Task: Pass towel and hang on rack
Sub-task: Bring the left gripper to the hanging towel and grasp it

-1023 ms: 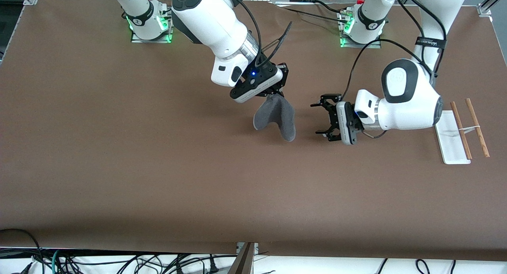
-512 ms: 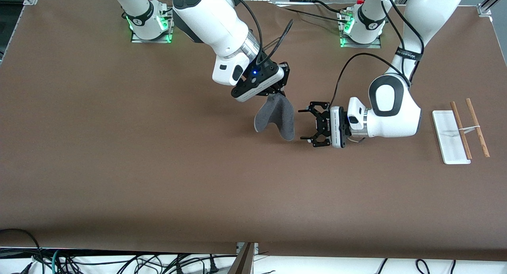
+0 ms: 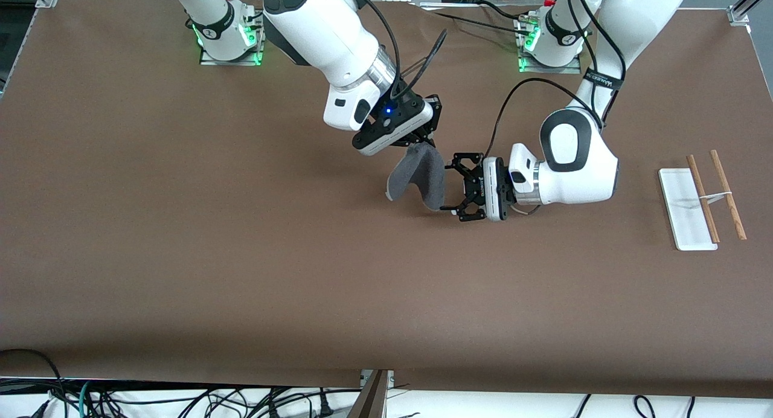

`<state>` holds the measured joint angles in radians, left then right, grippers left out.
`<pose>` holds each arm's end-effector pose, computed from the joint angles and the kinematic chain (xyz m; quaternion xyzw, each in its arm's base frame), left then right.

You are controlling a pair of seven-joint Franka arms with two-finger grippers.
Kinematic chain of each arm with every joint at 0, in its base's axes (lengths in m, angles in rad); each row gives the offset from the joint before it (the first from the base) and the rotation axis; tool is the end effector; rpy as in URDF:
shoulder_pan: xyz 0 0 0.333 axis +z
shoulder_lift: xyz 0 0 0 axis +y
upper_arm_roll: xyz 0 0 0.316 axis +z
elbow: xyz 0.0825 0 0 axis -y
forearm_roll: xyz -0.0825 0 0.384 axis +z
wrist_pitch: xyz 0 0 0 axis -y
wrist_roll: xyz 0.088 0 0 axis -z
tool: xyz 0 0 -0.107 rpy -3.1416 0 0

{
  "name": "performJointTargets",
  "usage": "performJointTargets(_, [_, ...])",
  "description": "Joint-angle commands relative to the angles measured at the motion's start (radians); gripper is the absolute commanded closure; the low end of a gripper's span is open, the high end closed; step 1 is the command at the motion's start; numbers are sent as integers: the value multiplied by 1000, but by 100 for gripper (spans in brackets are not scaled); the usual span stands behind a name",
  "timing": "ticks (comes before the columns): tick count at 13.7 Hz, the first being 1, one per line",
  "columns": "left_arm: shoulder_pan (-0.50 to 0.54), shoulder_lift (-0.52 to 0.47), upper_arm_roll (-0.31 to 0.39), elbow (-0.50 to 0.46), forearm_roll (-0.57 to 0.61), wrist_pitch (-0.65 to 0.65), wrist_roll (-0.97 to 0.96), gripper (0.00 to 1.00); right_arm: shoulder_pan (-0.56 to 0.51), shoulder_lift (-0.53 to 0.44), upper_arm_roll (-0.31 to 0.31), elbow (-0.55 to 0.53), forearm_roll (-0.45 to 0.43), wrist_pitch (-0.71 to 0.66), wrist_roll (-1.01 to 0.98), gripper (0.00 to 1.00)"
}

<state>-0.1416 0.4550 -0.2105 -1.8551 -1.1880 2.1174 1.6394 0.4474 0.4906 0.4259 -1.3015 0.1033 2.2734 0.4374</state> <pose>0.5881 -0.2513 0.2918 0.7189 -0.4876 0.2237 0.4420 0.5251 0.5151 0.5395 -0.9470 -0.1393 -0.1207 0.2631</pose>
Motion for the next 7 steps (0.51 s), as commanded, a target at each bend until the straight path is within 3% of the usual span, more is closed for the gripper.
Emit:
performJointTargets(1, [-16, -12, 3, -25, -41, 32, 36, 5, 8, 14, -3, 30, 0, 2, 15, 100])
performJointTargets(7, [-4, 2, 3, 0, -47, 52, 109, 4, 5, 14, -3, 28, 0, 2, 15, 100])
